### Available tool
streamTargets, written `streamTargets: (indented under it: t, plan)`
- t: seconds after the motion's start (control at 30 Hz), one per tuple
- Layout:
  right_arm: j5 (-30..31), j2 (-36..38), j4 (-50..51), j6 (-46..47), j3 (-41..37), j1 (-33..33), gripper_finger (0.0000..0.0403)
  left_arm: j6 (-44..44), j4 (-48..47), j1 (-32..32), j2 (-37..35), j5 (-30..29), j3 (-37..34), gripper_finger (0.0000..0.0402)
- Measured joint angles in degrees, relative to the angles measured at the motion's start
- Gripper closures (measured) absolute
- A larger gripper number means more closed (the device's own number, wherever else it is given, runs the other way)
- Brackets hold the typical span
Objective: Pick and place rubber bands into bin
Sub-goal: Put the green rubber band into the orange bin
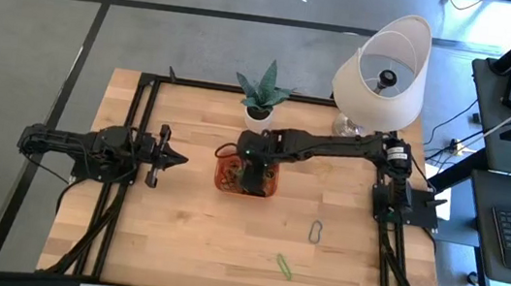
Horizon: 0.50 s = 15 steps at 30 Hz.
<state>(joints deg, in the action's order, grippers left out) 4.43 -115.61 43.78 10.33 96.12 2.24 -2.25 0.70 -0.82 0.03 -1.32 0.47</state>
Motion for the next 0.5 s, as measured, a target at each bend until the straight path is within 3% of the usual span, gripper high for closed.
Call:
streamTargets:
  t: [0.27,0.37,0.5]
  plan:
    - [1.45,0.09,3.65,-9.61,0.01,-1.56,0.0227,-0.01,-0.01,0.0,0.0,0.02,0.0,0.0398]
    - [12.61,0.09,6.21,-8.7,-0.01,-2.64,0.0243,-0.01,-0.01,0.0,0.0,0.02,0.0,0.0398]
    - [4.39,0.11,6.69,-10.37,0.0,-2.48,0.0257,0.0,-0.01,0.0,0.0,0.02,0.0,0.0398]
